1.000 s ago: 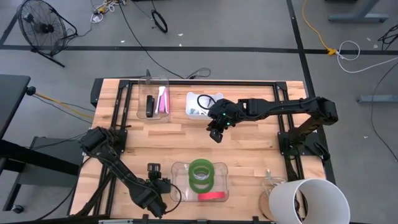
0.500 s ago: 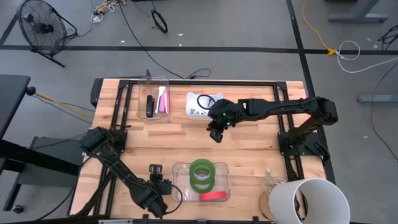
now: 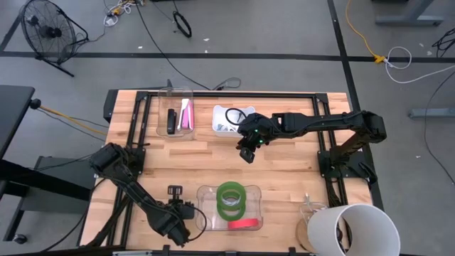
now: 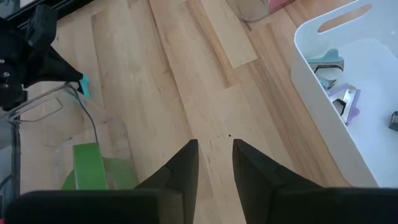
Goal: Pick and place Stapler, Stapler remover, tape
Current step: Put the light blue staple remover into the white bin, then return to Home Position
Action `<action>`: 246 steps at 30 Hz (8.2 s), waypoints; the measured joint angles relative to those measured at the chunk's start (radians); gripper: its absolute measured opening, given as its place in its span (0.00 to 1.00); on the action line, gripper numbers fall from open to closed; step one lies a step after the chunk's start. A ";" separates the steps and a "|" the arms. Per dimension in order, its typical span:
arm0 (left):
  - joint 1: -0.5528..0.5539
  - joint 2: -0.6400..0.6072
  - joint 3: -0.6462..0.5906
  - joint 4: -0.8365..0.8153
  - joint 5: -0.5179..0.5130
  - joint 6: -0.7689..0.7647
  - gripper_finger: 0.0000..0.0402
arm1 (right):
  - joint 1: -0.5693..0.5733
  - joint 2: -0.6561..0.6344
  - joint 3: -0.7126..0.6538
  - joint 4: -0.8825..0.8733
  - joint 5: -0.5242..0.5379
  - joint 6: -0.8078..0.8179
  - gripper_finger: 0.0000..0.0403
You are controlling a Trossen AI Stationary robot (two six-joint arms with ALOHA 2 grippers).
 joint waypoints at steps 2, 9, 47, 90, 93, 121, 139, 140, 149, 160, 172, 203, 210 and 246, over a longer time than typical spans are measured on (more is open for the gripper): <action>0.000 -0.009 0.008 -0.010 0.005 0.000 0.02 | 0.000 0.000 0.000 0.000 0.000 -0.001 0.25; -0.001 -0.084 0.038 -0.083 0.000 -0.025 0.00 | 0.000 0.000 0.000 0.007 0.000 -0.002 0.25; 0.678 -0.472 0.103 -0.071 -0.409 0.550 0.00 | 0.000 0.000 0.000 0.084 0.000 -0.014 0.25; 1.223 -0.346 -0.073 0.793 0.285 0.972 0.15 | 0.000 0.000 0.000 0.100 0.130 -0.212 0.25; 1.222 -0.346 -0.073 0.790 0.286 0.973 0.16 | 0.000 0.000 0.000 0.102 0.131 -0.212 0.25; 1.216 -0.435 -0.074 0.783 0.281 0.916 0.15 | 0.000 -0.079 -0.001 0.274 0.120 -0.107 0.25; 0.972 -1.390 -0.725 1.041 0.282 0.916 0.15 | -0.004 -0.763 -0.689 0.989 0.124 -0.107 0.25; 0.960 -1.435 -0.751 1.037 0.282 0.916 0.15 | -0.004 -0.799 -0.734 1.012 0.124 -0.107 0.25; 0.877 -1.784 -0.928 1.031 0.282 0.916 0.15 | -0.004 -1.099 -1.117 1.027 0.132 -0.108 0.25; 0.759 -1.934 -1.013 1.063 0.282 0.916 0.15 | -0.001 -1.523 -1.266 0.580 0.110 -0.108 0.25; 0.584 -1.933 -1.205 1.148 0.295 0.916 0.15 | 0.005 -1.572 -1.265 0.923 0.086 -0.108 0.25; 0.759 -1.934 -1.268 1.074 0.260 0.915 0.15 | 0.005 -1.488 -1.265 0.572 -0.006 -0.373 0.25; 0.786 -1.934 -1.268 1.074 0.259 0.916 0.15 | 0.006 -1.484 -1.265 0.605 -0.187 -0.365 0.25; 0.734 -1.932 -1.268 1.048 0.271 0.833 0.15 | 0.005 -1.484 -1.265 0.605 -0.176 -0.343 0.25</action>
